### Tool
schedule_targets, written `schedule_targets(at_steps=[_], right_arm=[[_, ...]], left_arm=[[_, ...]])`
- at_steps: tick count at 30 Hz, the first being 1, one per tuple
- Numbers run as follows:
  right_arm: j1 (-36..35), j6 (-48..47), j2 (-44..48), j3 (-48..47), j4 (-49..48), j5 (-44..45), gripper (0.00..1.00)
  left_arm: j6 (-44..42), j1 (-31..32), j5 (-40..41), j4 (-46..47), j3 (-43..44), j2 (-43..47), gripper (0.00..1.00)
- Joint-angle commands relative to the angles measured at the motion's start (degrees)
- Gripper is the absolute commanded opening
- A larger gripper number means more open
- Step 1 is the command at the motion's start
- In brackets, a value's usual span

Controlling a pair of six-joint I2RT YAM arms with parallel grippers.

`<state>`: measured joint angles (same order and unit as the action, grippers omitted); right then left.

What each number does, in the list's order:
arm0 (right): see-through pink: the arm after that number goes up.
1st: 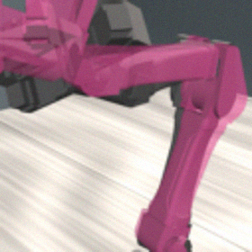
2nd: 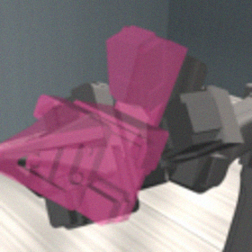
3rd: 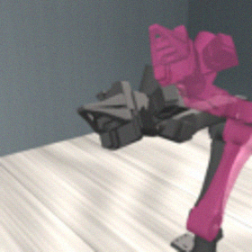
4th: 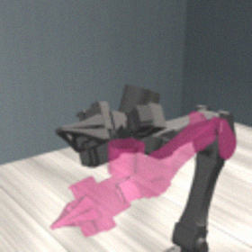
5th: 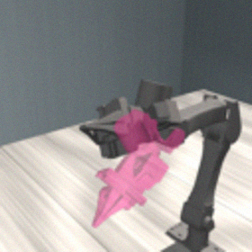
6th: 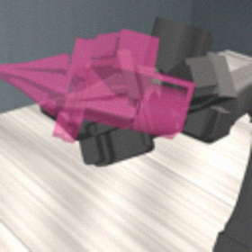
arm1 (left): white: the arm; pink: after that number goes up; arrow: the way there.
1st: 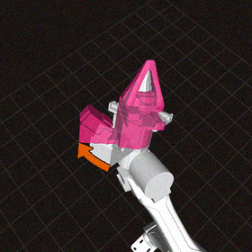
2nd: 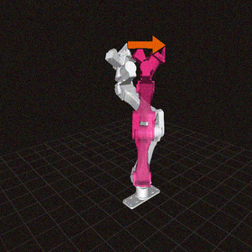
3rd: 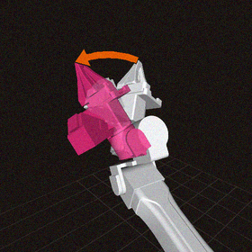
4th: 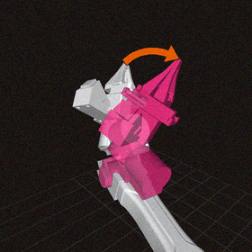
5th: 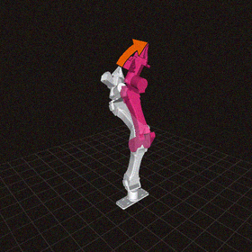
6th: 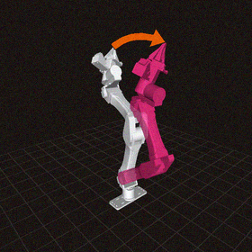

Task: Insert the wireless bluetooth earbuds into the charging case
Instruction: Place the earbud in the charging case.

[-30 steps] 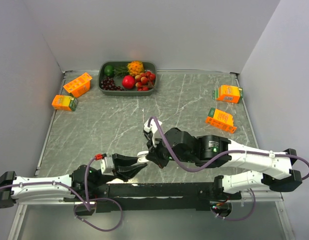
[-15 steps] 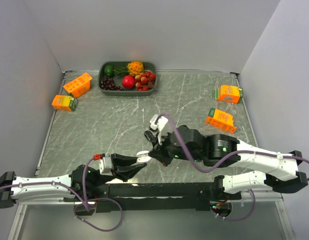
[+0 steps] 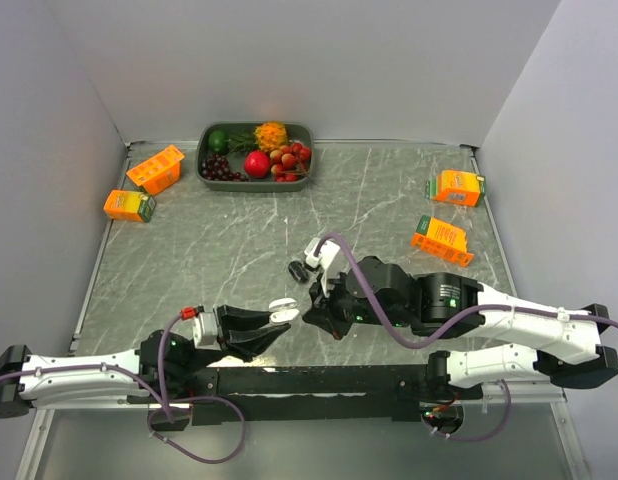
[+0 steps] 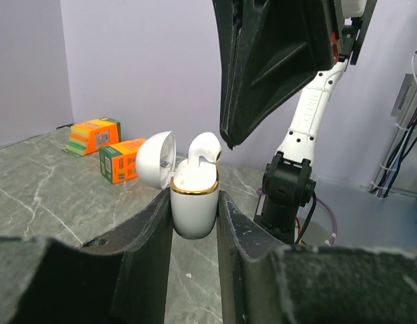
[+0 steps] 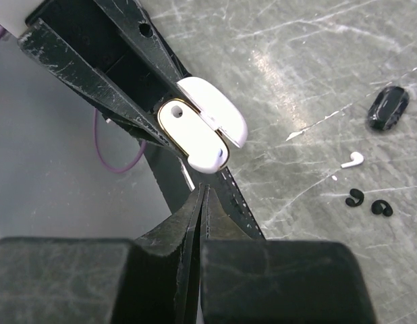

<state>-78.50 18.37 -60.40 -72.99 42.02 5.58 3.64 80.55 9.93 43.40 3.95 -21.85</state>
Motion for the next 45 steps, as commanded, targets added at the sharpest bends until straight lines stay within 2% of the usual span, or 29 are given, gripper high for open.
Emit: schedule_targets(at_steps=[1,26,31,34,37,45], right_arm=[[0.1,-0.4,-1.3,-1.4,-1.3,-1.0,0.0],[0.3,-3.0,-5.3,-6.4,-1.7,0.2,0.0],[0.2,-2.0,-1.1,-6.8,-0.6,4.4,0.0],[0.3,-0.7,3.0,-2.6,0.0,7.8,0.0],[0.3,0.5,4.9,0.0,-0.3,7.2,0.0],[0.4,-0.7,1.1,-2.6,-1.9,5.8,0.0]], left_arm=[[-0.8,0.0,-0.7,2.0,3.2,-1.4,0.01],[0.2,0.0,-3.5,4.4,3.7,-5.6,0.01],[-0.1,0.1,-0.5,2.5,3.2,-3.6,0.01],[-0.3,0.0,1.1,0.8,2.0,-0.2,0.01],[-0.3,0.1,1.8,-1.2,1.6,2.3,0.01],[-0.3,0.1,0.4,-0.4,2.4,0.7,0.01]])
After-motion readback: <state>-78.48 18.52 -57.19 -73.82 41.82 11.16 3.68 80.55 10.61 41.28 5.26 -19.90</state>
